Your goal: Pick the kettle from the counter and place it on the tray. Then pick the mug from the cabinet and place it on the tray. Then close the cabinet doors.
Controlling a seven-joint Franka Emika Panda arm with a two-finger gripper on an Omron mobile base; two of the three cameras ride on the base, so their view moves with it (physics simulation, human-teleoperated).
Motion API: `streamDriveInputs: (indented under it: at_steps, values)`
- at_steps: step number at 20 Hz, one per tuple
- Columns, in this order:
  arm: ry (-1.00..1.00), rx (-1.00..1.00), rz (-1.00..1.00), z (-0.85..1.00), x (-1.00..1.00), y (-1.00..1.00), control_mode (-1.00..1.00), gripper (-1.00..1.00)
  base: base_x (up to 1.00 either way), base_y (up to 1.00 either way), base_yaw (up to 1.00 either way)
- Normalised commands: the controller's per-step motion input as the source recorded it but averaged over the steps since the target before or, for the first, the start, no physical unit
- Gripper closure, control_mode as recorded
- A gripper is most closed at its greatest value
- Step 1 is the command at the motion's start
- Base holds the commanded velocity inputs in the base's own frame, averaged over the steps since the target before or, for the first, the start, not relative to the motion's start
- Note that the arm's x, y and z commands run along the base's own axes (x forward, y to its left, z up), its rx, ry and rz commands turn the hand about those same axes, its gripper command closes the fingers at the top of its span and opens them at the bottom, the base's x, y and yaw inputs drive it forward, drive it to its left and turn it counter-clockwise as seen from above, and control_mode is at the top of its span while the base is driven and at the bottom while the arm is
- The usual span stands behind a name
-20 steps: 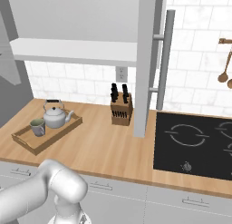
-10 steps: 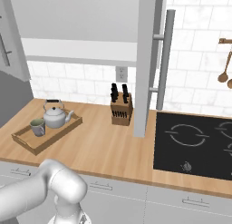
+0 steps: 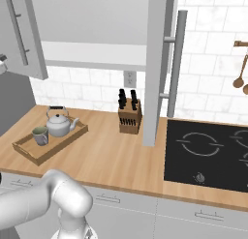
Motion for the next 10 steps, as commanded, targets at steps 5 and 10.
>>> streamDriveInputs:
  at_steps: [5,10]
  values:
    - [0.06,0.12,0.06,0.64,0.19,-0.33,-1.0,1.0,0.0,0.0,0.0]
    - [0.18,0.07,0.04,0.45,0.3,-0.35,-1.0,1.0,0.0,0.0,0.0]
